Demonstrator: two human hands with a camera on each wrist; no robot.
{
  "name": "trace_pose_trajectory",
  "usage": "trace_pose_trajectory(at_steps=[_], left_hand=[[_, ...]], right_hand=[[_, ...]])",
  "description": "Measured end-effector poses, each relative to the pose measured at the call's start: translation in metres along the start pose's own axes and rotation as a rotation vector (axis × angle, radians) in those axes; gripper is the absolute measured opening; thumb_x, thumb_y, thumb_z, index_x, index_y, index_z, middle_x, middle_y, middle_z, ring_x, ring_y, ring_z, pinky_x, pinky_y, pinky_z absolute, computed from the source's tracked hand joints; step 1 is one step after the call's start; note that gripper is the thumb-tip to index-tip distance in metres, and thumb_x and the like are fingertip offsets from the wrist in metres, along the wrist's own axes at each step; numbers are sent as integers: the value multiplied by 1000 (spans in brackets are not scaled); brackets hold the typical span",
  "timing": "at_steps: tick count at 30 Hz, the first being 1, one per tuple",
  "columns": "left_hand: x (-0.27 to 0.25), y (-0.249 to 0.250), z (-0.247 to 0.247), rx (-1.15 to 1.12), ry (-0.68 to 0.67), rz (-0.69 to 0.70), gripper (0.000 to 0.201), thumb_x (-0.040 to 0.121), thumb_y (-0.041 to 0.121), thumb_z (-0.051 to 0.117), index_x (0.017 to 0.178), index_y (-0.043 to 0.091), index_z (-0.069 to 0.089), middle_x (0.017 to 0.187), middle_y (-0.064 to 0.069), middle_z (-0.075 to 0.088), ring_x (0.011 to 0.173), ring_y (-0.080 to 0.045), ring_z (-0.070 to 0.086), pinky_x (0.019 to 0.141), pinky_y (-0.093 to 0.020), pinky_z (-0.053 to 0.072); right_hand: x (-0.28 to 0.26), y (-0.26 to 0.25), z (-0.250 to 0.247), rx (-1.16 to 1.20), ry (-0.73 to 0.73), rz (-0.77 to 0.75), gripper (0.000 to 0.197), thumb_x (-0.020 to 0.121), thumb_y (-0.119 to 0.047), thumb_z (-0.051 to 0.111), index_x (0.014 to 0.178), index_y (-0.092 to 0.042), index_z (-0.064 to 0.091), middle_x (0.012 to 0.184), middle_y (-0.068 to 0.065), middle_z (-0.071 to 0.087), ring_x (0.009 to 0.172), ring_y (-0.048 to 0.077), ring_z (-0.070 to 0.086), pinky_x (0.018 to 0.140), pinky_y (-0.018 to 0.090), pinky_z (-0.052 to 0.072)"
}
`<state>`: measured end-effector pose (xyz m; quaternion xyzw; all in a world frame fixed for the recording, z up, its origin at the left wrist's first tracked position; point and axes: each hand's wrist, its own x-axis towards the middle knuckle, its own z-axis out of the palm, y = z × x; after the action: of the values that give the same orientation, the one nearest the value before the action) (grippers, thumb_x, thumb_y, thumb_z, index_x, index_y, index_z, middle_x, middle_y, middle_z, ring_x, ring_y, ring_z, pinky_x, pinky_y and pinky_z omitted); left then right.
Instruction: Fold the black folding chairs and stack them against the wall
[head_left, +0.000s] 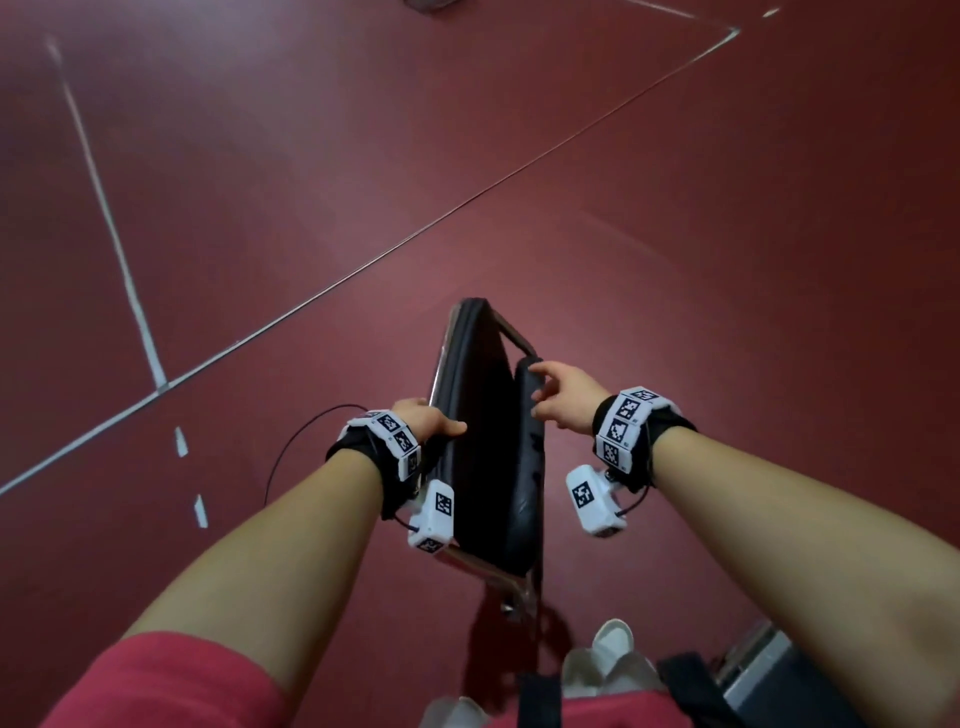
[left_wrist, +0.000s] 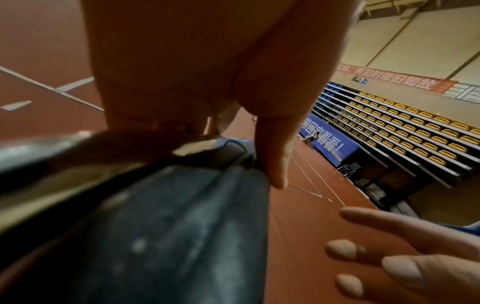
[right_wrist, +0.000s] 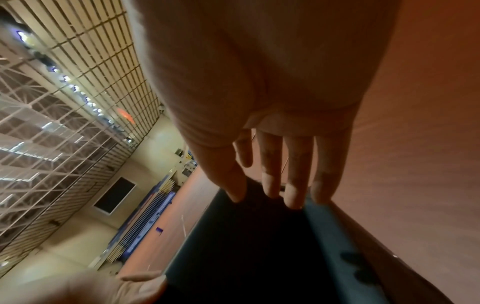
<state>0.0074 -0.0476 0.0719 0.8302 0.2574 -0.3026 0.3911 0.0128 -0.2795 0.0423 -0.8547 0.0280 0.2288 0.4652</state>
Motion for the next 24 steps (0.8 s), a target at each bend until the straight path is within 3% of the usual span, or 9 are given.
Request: trace_pose_trajectory(at_steps=[2,5,7,9,12,16,21,24], left_hand=[[3,-2,-4,6,-13,15,57,71,13,89,123,8,66,109,-11,73,98,-29,71,95,-41,56],[3,-5,-18,27,-58,45,46,74,1,84,114,14,67,105,-6,71,95,-23,68,91,-32,54],[10,-8,-29,92,-97,79,53,75,-2,82,123,13,66,108,-5,70,95,-21,67,89,-32,54],[19,-15,-43,148,-130,120,62,73,-5,82,129,14,65,112,-5,70,94,-20,66,85,-30,53],[36,-25,-65,245,-163,187,68,69,-7,83,131,16,65,115,-7,71,94,-19,66,82,-27,51],[62,-31,-99,401,-233,287,81,64,-4,87,138,18,61,126,-7,68,110,-20,65,87,-24,48],[93,-35,-135,524,-331,396,75,64,-10,84,131,17,66,102,0,71,91,-13,64,79,-23,49],[109,-42,-152,490,-363,410,73,65,-12,83,130,16,67,108,-4,74,98,-18,68,89,-30,55]], right_hand=[[9,-6,2,-94,24,-53,73,76,-9,74,143,-23,48,122,2,63,110,19,61,91,28,49],[18,-22,8,-424,12,-154,84,74,-15,72,148,-38,38,159,-4,28,144,24,28,115,35,30],[22,-34,16,-710,-39,-253,93,75,-18,73,151,-44,26,164,-7,5,150,25,6,121,44,17],[32,-46,26,-836,-55,-293,97,76,-19,73,153,-44,19,165,-6,-4,151,26,-3,122,48,11],[48,-55,40,-874,-63,-205,99,77,-23,74,153,-44,14,165,-5,-3,151,27,-5,122,52,8],[61,-54,57,-903,-61,-97,92,80,-25,71,152,-45,17,164,-4,11,151,30,3,120,56,7],[62,-56,79,-909,9,-97,76,83,-33,70,147,-47,29,147,-8,40,137,25,32,118,55,13],[69,-61,94,-909,58,-102,73,85,-36,69,145,-49,31,144,-10,43,132,24,36,117,53,16]])
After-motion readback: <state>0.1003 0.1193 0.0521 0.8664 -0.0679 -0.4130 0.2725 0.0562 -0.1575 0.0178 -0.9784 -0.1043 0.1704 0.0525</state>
